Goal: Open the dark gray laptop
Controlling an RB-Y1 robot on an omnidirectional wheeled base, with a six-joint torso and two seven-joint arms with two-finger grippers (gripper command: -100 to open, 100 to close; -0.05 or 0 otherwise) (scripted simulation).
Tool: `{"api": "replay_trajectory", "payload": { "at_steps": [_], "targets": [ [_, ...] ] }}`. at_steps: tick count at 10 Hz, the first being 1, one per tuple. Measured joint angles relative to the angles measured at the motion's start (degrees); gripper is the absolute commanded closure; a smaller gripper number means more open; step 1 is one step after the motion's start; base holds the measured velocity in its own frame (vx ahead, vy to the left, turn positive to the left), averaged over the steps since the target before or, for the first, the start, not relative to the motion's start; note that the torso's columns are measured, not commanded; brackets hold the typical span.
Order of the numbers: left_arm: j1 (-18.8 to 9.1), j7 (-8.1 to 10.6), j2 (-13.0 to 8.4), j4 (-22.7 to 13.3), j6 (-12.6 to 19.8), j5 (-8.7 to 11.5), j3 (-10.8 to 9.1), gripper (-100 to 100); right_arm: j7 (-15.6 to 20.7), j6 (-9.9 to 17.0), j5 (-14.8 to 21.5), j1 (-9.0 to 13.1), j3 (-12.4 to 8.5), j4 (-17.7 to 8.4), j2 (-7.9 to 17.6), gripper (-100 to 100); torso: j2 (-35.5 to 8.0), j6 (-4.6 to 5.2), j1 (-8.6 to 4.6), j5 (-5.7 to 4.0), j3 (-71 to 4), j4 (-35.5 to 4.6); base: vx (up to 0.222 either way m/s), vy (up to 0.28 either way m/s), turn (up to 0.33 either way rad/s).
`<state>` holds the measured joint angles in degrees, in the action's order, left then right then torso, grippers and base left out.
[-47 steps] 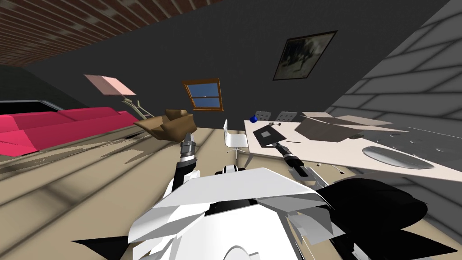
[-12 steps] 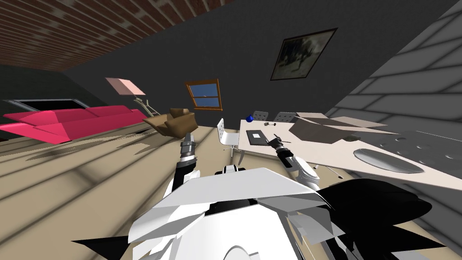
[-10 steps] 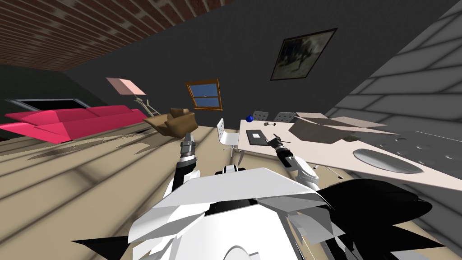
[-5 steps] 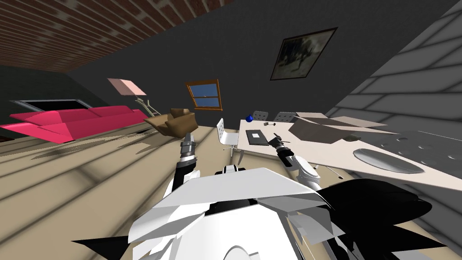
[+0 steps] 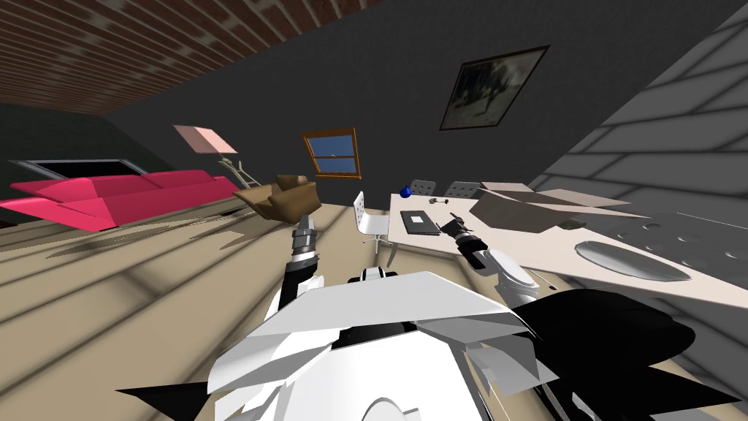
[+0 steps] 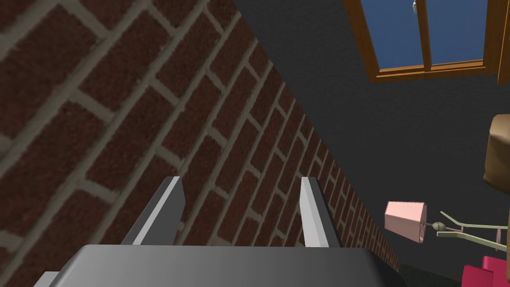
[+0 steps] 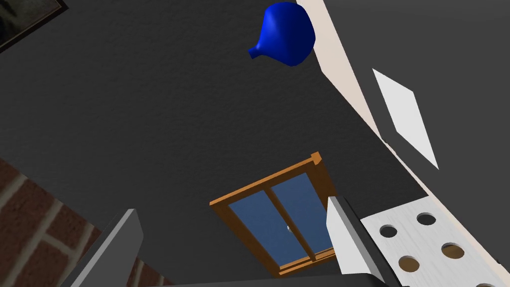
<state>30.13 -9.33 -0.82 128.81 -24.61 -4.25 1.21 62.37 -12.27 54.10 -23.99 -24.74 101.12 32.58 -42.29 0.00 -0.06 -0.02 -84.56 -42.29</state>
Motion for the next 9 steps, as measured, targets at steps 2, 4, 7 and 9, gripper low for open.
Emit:
{"api": "replay_trajectory", "payload": {
  "at_steps": [2,4,7,9],
  "targets": [
    [0.0,0.0,0.0,0.0,0.0,0.0,0.0,0,-2.31,0.98,-0.77,-0.72,-0.2,0.38,3.07,-100,0.02,0.0,0.03,0.01,-0.01,0.01,0.016,0.044,-0.001],
    [0.0,0.0,0.0,0.0,0.0,0.0,0.0,0,-3.6,1.26,-1.27,-1.33,-0.61,0.64,4.52,0,-0.01,0.0,-0.01,-0.01,0.01,0.0,0.003,0.01,-0.001],
    [0.0,0.0,0.0,0.0,0.0,0.0,0.0,0,-3.58,1.25,-1.26,-1.32,-0.6,0.64,4.51,0,0.0,0.0,0.04,0.01,0.0,0.0,0.0,0.0,0.0],
    [0.0,0.0,0.0,0.0,0.0,0.0,0.0,0,-3.58,1.26,-1.26,-1.32,-0.6,0.64,4.51,0,0.01,0.0,0.07,0.02,-0.01,0.0,0.0,0.0,0.0]
  ]
}}
